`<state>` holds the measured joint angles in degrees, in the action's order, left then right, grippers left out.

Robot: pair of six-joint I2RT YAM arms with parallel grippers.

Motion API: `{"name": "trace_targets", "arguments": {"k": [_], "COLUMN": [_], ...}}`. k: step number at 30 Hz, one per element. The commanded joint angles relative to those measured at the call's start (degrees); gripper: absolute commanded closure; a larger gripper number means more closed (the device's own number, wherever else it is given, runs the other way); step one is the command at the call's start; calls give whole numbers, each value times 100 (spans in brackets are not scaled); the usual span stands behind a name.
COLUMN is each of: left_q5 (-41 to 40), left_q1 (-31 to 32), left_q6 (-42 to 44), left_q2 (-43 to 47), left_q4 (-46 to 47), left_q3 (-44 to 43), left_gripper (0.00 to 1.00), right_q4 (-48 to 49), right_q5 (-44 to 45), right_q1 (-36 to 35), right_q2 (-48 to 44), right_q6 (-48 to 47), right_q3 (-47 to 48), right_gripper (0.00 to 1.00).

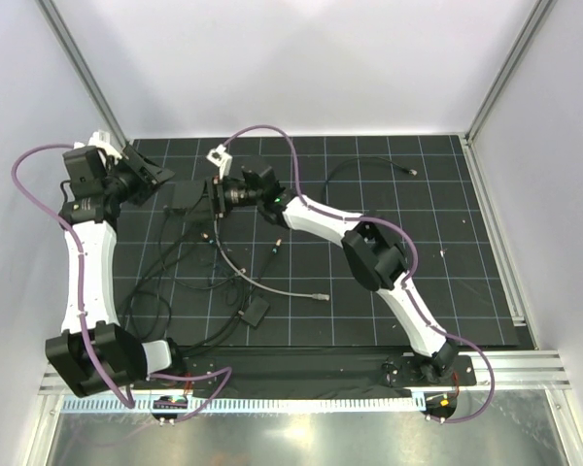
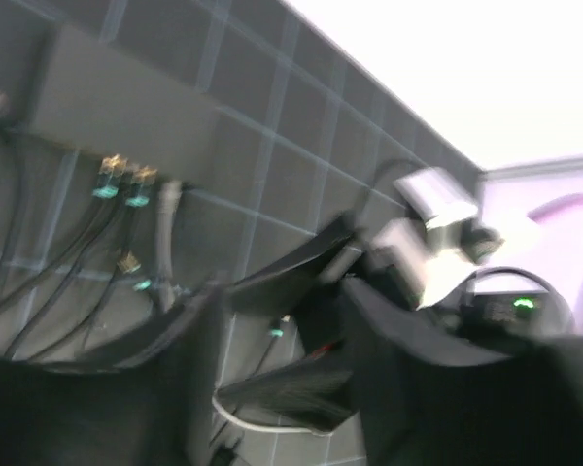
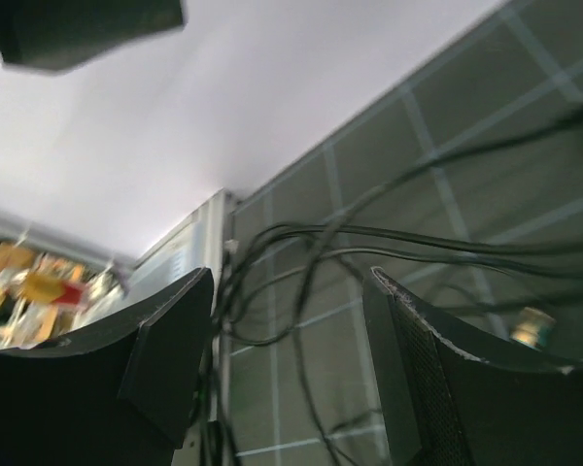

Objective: Pull the plug from the switch port

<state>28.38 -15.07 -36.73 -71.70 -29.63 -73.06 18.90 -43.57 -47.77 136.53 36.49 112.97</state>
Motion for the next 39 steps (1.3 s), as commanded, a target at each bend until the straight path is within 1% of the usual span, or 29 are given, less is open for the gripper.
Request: {"name": "trace_targets", "arguments": {"k": [1, 2, 5, 9, 11, 13, 14, 15, 16, 17, 18, 19, 21, 22, 24, 25, 26, 27, 28, 29, 30, 31, 33, 35, 38, 39], "left_q5": [-893, -1000, -1500, -1616, -1826, -2072, -2160, -2440, -2495, -2504, -2522, -2513, -2487, -2504, -2478, -2478, -2469, -2478, -2530, -2583, -2653, -2714, -2942, -3075, -3111, -3032], "left_q1": [4, 4, 13, 4, 13, 13, 4, 13, 13, 13, 13, 13, 4, 13, 4, 13, 13, 13, 13, 13, 13, 13, -5, -5, -5, -5], "left_q6": [157, 166, 105, -27, -89, -176, -220, -290, -474, -528, -606, -659, -625, -599, -467, -432, -414, -362, -335, -317, -308, -300, -282, -256, -256, -238], "left_q2": [-212, -308, -580, -1029, -1153, -1171, -1127, -1048, -908, -846, -793, -741, -714, -696, -679, -652, -530, -477, -407, -284, -239, -187, -99, -98, -203, -291], "left_q4": [-526, -527, -421, -272, -211, -105, 8, 245, 377, 631, 712, 748, 844, 827, 748, 739, 722, 721, 704, 652, 608, 572, 458, 388, 317, 335], "left_q3": [10, 159, 475, 713, 801, 1047, 1170, 1319, 1607, 1758, 1864, 1978, 2041, 2041, 2024, 2015, 2058, 2076, 2085, 2111, 2120, 2129, 2120, 2120, 2085, 2094], "left_gripper": [42, 37, 33, 32, 32, 32, 32, 32, 33, 33, 34, 36, 37, 37, 38, 38, 38, 38, 38, 38, 38, 37, 36, 36, 37, 37], "right_q4": [-542, -667, -975, -932, -967, -1273, -1457, -1624, -2096, -2327, -2729, -2890, -2979, -2953, -2892, -2970, -3110, -3503, -3716, -3909, -4268, -4384, -4412, -4359, -4254, -4097], "right_q5": [910, 1147, 1325, 1150, 1158, 1464, 1631, 1780, 2226, 2439, 2615, 2808, 2881, 2889, 3082, 3187, 3588, 3888, 4100, 4189, 4155, 4172, 4313, 4173, 3568, 3183], "right_q1": [233, 259, 391, 619, 663, 690, 690, 690, 690, 690, 690, 690, 690, 690, 672, 655, 611, 593, 585, 576, 576, 576, 628, 655, 664, 664], "right_q2": [-645, -663, -654, -584, -522, -461, -434, -347, -294, -233, -75, -22, 32, 14, -21, -21, 5, 49, 180, 251, 304, 321, 234, 129, 111, 111], "right_q6": [-414, -580, -740, -626, -608, -652, -695, -731, -740, -731, -731, -740, -740, -740, -783, -879, -1063, -1143, -1222, -1510, -1766, -2012, -2216, -2225, -2190, -2077], "right_q3": [-73, -64, -20, 6, 32, 163, 242, 426, 541, 673, 970, 1103, 1254, 1228, 1123, 1148, 1218, 1471, 1622, 1780, 2034, 2071, 1906, 1791, 1764, 1738], "right_gripper": [30, 30, 30, 30, 30, 30, 28, 27, 26, 25, 25, 24, 21, 16, 11, 3, 1, 0, 0, 0, 0, 0, 0, 0, 0, 0]}}
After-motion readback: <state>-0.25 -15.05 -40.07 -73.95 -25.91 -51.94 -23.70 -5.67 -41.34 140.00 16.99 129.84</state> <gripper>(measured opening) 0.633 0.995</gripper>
